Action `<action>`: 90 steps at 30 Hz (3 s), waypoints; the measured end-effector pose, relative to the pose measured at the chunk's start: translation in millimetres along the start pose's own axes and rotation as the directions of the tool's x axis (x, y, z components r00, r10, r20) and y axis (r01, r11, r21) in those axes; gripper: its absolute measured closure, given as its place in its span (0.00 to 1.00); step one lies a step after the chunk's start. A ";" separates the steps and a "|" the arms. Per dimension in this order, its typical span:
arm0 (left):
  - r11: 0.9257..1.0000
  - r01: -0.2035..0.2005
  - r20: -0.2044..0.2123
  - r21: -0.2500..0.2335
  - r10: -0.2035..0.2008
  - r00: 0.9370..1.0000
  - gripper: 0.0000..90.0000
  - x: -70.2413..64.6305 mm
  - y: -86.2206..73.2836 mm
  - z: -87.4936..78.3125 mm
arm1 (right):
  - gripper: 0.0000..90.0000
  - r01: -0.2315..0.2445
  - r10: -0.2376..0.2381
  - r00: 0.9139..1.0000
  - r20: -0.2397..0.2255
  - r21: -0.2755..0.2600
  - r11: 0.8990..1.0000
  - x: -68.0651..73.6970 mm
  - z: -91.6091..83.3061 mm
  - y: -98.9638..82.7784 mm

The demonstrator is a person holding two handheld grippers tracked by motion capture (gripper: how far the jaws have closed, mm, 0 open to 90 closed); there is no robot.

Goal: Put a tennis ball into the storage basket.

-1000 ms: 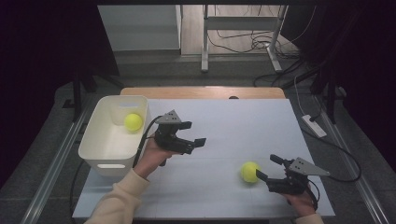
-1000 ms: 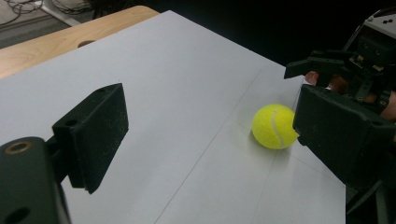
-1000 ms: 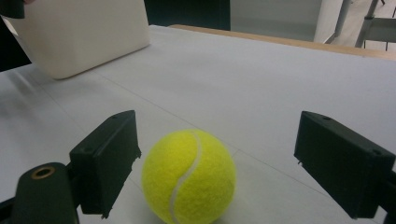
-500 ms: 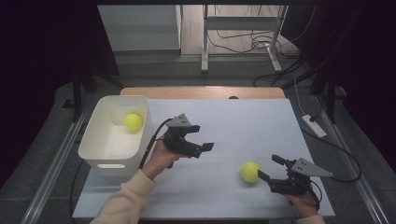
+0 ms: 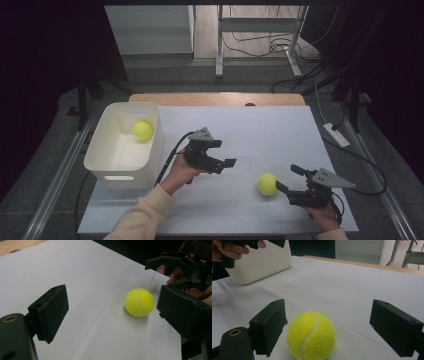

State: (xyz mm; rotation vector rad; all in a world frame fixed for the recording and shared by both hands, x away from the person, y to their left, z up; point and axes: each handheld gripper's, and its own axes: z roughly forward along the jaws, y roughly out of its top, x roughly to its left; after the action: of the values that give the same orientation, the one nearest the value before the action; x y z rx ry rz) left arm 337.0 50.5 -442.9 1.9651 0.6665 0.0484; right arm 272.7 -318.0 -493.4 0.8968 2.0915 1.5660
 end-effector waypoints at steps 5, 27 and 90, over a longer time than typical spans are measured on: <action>1.000 -0.001 0.011 0.005 0.001 1.000 0.13 -2.5 -1.6 6.2 | 0.15 0.000 0.000 1.000 -0.003 -0.003 1.000 0.9 0.1 1.4; 0.999 -0.034 0.056 0.033 0.033 0.998 0.12 -13.5 -3.2 34.7 | 0.15 0.004 -0.004 1.000 -0.003 -0.017 1.000 1.5 0.0 5.3; 0.988 -0.104 0.161 0.111 0.086 0.983 0.11 -39.8 -2.4 97.0 | 0.15 -0.002 0.002 1.000 0.010 -0.038 0.999 -0.3 -3.9 8.8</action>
State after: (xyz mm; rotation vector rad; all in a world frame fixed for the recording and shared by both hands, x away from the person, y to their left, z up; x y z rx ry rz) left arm 332.8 -46.8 -481.9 2.0903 0.4820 -0.0883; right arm 272.7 -319.4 -483.9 0.8921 2.0476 1.5937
